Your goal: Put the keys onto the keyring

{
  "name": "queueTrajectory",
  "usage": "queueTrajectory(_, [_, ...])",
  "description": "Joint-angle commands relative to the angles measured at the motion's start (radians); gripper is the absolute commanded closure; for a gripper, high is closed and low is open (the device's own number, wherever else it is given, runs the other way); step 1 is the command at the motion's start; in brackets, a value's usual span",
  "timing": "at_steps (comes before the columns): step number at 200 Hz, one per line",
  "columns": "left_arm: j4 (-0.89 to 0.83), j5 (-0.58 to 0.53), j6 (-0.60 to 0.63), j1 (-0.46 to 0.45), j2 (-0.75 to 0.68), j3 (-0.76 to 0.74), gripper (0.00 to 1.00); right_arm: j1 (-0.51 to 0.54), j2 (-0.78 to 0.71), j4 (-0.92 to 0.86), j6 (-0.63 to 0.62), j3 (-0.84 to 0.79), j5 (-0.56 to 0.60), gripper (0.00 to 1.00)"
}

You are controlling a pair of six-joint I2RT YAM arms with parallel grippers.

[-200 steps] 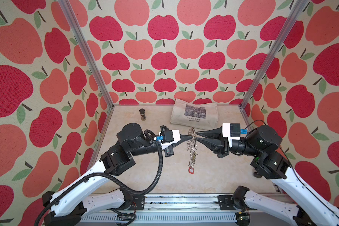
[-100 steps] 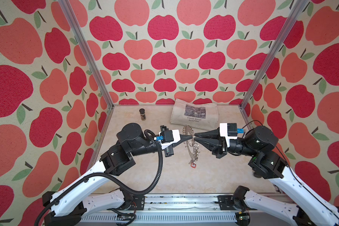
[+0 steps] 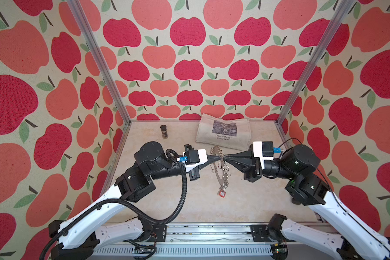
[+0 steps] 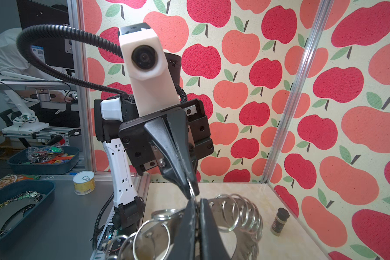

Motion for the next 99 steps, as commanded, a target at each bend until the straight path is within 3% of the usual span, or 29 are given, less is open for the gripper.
queueTrajectory(1, [0.042, 0.019, 0.006, 0.004, -0.022, 0.011, 1.0, -0.009, 0.0, 0.024, 0.026, -0.01, -0.013, 1.0])
queueTrajectory(38, [0.027, 0.0, 0.0, 0.004, -0.021, 0.011, 1.0, -0.008, 0.0, 0.0, 0.015, 0.002, -0.008, 1.0])
queueTrajectory(63, [-0.057, -0.078, -0.035, 0.004, -0.017, 0.037, 1.0, -0.009, -0.001, -0.104, -0.042, 0.035, 0.017, 1.0])
queueTrajectory(85, [-0.156, -0.155, -0.078, 0.002, -0.019, 0.055, 0.84, -0.01, -0.005, -0.21, -0.098, 0.053, 0.051, 1.0])
queueTrajectory(99, [-0.203, -0.198, -0.11, -0.001, -0.023, 0.058, 0.68, -0.009, -0.011, -0.253, -0.116, 0.054, 0.066, 1.0])
